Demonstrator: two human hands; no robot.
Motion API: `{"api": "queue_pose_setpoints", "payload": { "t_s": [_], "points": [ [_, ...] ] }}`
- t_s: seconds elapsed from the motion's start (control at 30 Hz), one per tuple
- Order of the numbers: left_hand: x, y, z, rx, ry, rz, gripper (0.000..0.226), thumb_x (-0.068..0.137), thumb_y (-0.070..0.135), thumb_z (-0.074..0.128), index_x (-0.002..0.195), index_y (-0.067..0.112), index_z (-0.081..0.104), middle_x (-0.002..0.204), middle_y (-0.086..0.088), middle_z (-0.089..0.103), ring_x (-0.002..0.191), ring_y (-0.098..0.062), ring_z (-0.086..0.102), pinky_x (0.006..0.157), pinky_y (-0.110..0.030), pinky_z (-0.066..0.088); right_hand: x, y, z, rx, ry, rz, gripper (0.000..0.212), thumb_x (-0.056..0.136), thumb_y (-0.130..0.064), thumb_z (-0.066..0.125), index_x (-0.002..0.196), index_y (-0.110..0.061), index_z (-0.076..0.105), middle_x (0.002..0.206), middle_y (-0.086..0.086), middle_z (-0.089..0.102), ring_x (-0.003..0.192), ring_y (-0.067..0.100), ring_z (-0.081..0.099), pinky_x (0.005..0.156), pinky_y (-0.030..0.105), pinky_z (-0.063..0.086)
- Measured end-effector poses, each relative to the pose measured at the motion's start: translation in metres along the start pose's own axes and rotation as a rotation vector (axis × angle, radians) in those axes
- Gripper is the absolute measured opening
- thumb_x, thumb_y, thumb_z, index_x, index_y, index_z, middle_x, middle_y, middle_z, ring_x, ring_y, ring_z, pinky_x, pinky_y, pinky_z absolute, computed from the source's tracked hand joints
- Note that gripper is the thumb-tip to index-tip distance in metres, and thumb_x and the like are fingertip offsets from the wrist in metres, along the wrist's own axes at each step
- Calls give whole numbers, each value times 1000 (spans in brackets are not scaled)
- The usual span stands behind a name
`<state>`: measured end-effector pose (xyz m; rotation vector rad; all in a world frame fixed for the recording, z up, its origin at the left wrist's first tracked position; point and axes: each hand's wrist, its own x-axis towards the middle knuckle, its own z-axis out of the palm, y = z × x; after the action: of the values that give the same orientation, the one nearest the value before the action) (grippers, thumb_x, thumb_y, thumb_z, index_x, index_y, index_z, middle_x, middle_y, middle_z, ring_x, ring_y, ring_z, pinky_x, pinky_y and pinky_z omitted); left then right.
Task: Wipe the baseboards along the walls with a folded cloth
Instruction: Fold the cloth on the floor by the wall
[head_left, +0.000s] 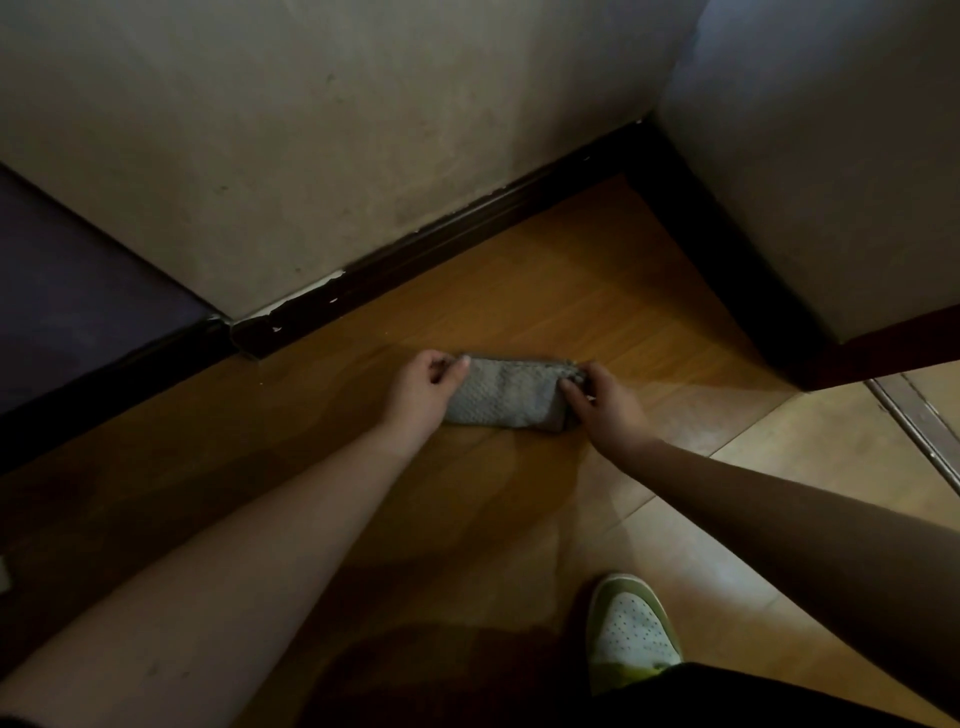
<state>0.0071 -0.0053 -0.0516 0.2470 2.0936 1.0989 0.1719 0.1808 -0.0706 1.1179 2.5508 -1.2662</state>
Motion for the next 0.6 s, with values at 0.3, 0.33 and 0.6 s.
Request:
{"api": "queue_pose_setpoints", "payload": {
  "t_s": [0.3, 0.33, 0.6],
  "points": [
    [13, 0, 4, 173, 100, 13, 35, 91, 29, 69, 120, 11, 60, 108, -1, 60, 102, -20, 59, 83, -32, 50, 17, -1, 3, -80, 107, 24, 35, 97, -49, 53, 118, -21, 60, 92, -9, 59, 83, 13, 62, 60, 23, 50],
    [14, 1, 6, 186, 112, 13, 33, 91, 31, 69, 117, 11, 61, 108, -2, 60, 102, -21, 60, 82, -32, 50, 18, -1, 2, -90, 128, 34, 35, 96, -49, 54, 116, -20, 60, 91, -7, 59, 83, 14, 61, 62, 27, 51],
    [23, 8, 18, 234, 180, -99, 42, 90, 31, 70, 123, 8, 57, 118, -11, 64, 106, -25, 60, 82, -32, 45, 33, -4, -1, -94, 135, 148, 50, 86, -54, 66, 118, -18, 53, 103, 1, 62, 89, 20, 63, 60, 24, 45]
  ]
}}
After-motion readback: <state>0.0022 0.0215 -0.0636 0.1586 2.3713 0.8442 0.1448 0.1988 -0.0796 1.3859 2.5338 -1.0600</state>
